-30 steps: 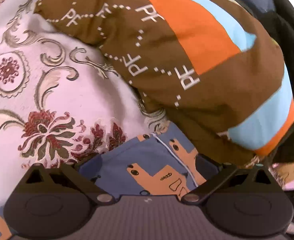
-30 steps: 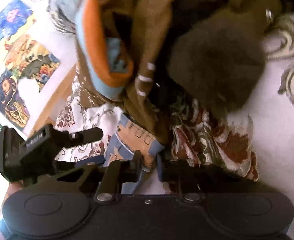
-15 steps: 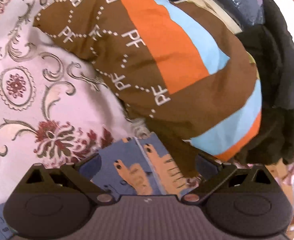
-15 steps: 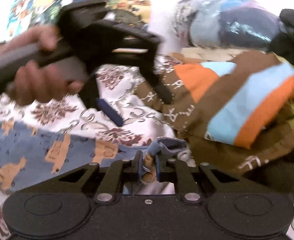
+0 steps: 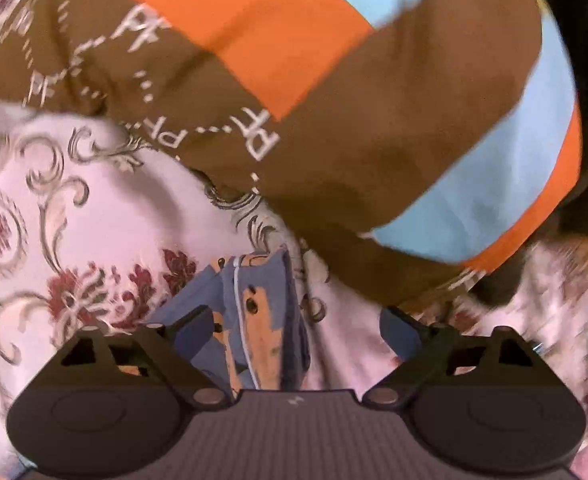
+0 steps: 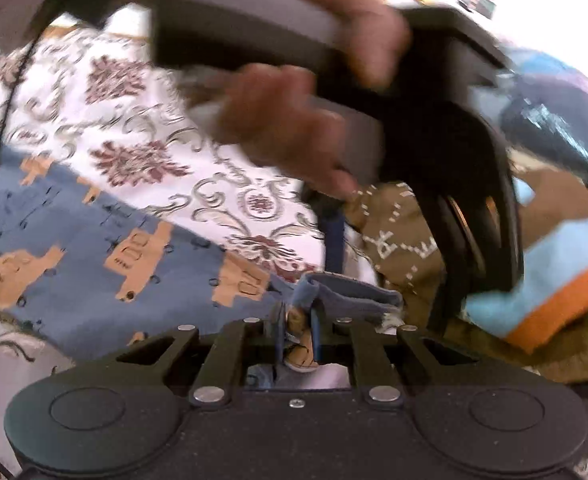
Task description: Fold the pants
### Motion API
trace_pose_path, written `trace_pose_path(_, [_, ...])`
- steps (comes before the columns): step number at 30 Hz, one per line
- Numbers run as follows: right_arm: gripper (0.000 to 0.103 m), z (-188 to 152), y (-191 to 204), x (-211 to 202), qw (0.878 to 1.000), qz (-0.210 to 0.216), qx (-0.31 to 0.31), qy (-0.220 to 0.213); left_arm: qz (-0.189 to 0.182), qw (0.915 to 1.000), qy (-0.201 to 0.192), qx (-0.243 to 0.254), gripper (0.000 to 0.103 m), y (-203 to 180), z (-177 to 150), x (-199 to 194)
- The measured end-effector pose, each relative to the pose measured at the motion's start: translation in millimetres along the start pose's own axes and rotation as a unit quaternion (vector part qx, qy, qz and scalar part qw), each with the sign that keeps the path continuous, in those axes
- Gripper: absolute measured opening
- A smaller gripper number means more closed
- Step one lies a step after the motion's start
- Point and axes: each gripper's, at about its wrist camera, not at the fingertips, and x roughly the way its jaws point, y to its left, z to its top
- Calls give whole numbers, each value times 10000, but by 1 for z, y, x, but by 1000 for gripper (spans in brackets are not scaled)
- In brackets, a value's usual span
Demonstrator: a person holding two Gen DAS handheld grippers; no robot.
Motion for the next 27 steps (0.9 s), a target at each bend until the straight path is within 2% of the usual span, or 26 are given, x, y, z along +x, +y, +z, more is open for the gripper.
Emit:
trace_pose_path(3, [14, 1, 9, 0, 9997, 85, -219, -17, 494, 9977, 324, 341, 77, -14, 2, 11])
trace_pose_path(5, [14, 2, 12, 0, 9996, 133, -255, -15, 705, 9958, 421, 406, 63, -16, 2, 17])
trace_pose_path(6, [14, 2, 13, 0, 9996, 142, -258, -17, 811, 9950, 444, 371, 49, -15, 2, 18])
trace_pose_path(7, [14, 2, 13, -1, 9996, 137, -263, -19, 859, 9948, 447, 308, 39, -12, 1, 19])
trace_pose_path(8, [14, 2, 13, -1, 9996, 132, -259, -24, 863, 9951, 435, 229, 35, -8, 1, 20])
trace_pose_path(10, [13, 1, 12, -2, 9996, 132, -231, -46, 695, 9969, 363, -45, 20, 5, -1, 16])
trace_pose_path(14, [13, 3, 12, -10, 9995, 113, -220, -204, 169, 9971, 125, -730, 14, 38, -10, 2])
trace_pose_path(20, [7, 13, 16, -32, 9970, 389, -211, -638, -571, 9865, -548, -1434, 13, 80, -50, -38])
trace_pose_path(24, [7, 20, 30, -43, 9939, 673, -325, -806, -840, 9719, -913, -2001, 13, 107, -86, -59])
trace_pose_path(27, [7, 22, 42, -50, 9908, 979, -373, -851, -1047, 9543, -1186, -2535, 13, 130, -124, -67])
